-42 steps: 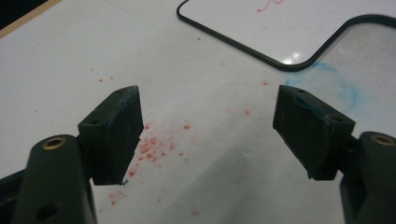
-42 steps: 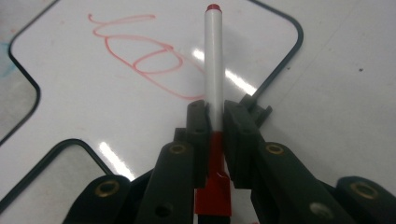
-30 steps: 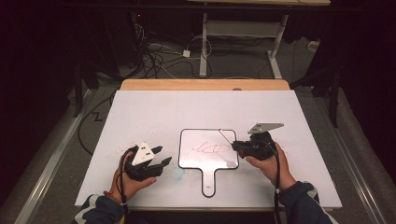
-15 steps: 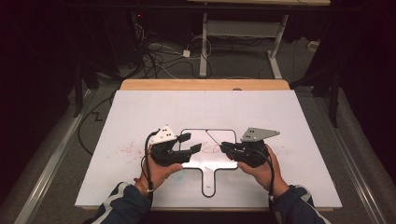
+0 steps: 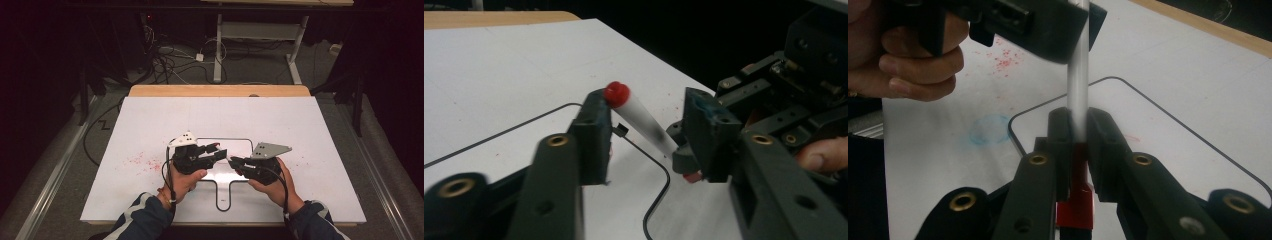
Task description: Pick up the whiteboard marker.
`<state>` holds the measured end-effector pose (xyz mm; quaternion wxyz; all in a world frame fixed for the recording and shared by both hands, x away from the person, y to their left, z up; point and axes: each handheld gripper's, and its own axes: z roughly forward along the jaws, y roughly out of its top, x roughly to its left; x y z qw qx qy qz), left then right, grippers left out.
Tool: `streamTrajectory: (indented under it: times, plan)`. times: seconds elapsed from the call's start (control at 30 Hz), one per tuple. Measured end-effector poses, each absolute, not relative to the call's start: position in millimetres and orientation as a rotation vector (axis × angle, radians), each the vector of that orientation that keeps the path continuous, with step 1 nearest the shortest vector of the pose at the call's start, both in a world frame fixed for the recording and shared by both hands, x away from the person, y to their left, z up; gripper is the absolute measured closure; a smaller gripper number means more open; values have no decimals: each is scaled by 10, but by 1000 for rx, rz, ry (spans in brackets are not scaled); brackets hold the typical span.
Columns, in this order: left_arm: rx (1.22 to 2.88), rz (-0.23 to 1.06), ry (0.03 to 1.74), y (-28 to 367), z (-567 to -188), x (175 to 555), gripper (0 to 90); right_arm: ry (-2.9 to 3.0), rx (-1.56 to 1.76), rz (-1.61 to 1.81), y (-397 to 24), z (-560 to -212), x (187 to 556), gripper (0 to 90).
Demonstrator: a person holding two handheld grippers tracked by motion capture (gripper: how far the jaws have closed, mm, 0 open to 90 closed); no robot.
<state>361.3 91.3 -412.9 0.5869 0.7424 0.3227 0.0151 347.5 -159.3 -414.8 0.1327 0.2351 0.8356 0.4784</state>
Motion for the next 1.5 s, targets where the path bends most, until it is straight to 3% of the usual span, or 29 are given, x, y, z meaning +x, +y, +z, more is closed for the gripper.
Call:
streamTrajectory:
  times: [0.1, 0.4, 0.6, 0.7, 0.8, 1.13, 1.17, 1.3, 1.5]
  plan:
    - [1719, 20, 747, 929, -4131, 3626, 675, 2427, 672, 1381, -1579, -4151, 3473, 820]
    - [1708, -23, 703, 865, -4126, 3623, 775, 2442, 666, 1340, -1528, -4183, 3482, 818]
    - [1722, 4, 692, 840, -4100, 3605, 780, 2440, 656, 1340, -1516, -4178, 3487, 812]
    - [1749, 30, 685, 794, -4094, 3578, 780, 2431, 656, 1350, -1513, -4174, 3492, 762]
    - [1787, 90, 682, 745, -4078, 3543, 780, 2426, 660, 1346, -1491, -4170, 3494, 812]
    - [1807, 159, 682, 722, -4046, 3510, 775, 2393, 661, 1334, -1462, -4175, 3491, 820]
    - [1811, 173, 682, 723, -4042, 3506, 769, 2389, 658, 1328, -1456, -4177, 3488, 820]
    - [1826, 235, 690, 753, -4012, 3468, 596, 2377, 650, 1320, -1475, -4184, 3499, 820]
    - [1881, 448, 648, 933, -3920, 3344, 387, 2351, 684, 1336, -1565, -4186, 3533, 820]
